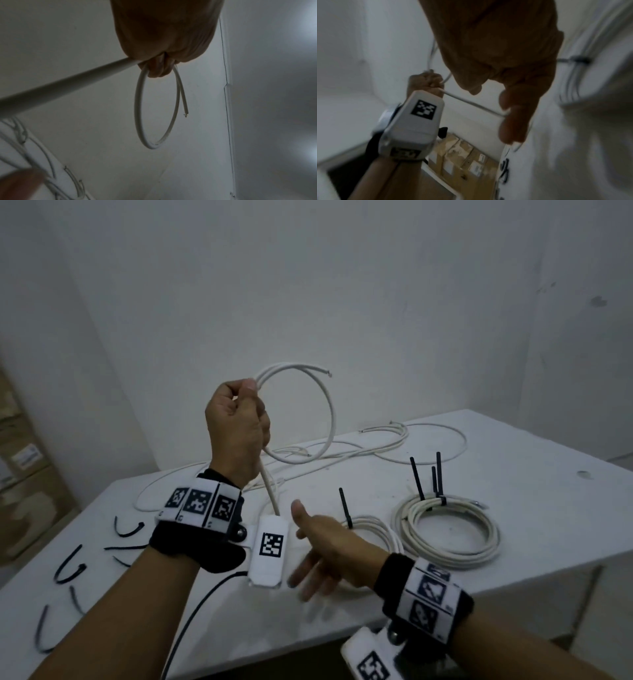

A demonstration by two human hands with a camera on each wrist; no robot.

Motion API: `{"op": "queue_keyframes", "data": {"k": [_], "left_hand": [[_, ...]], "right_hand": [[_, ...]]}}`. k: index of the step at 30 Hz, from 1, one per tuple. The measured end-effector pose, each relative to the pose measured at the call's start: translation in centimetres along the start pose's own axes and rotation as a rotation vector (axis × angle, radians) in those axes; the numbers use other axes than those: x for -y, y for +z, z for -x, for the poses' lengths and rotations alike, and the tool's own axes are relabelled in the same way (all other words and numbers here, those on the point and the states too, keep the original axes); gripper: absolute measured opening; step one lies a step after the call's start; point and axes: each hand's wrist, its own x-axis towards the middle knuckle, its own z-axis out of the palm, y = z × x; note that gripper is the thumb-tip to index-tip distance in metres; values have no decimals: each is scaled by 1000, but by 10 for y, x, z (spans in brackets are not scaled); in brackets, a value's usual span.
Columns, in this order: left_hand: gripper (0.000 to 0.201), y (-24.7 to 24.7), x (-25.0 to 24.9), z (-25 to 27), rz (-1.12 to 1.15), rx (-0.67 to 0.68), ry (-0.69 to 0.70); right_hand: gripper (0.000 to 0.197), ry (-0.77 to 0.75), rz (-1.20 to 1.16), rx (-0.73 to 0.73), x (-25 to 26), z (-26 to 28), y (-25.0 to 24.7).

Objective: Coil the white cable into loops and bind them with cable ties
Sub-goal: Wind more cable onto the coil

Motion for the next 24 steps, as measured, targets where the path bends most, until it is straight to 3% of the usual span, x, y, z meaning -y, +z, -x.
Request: {"op": "queue_keyframes", "data": {"k": [2, 4, 6, 7, 11, 14, 19, 24], "left_hand": [[19, -2, -1, 5, 45, -3, -33], [18, -8, -1, 11, 76, -1, -63], [18, -15, -3, 14, 94, -4, -80], [18, -19, -5, 14, 96, -14, -84], [20, -37, -8, 8, 25, -70, -97], [21, -43, -3, 9, -17, -75, -126], [23, -45, 2, 13, -22, -47, -165], [23, -36, 15, 19, -54, 24, -201]], "right_hand": [[71, 100, -560, 66, 4, -11, 11], [53, 136, -1039, 35, 11, -21, 17], [25, 88, -1225, -43, 17, -33, 19], [20, 40, -1266, -94, 19, -38, 17], [28, -42, -1233, -206, 32, -50, -9], [29, -136, -1016, -246, 48, -45, -27], [17, -434, -631, -337, 63, -24, -50], [30, -578, -578, -272, 65, -14, -63]]}}
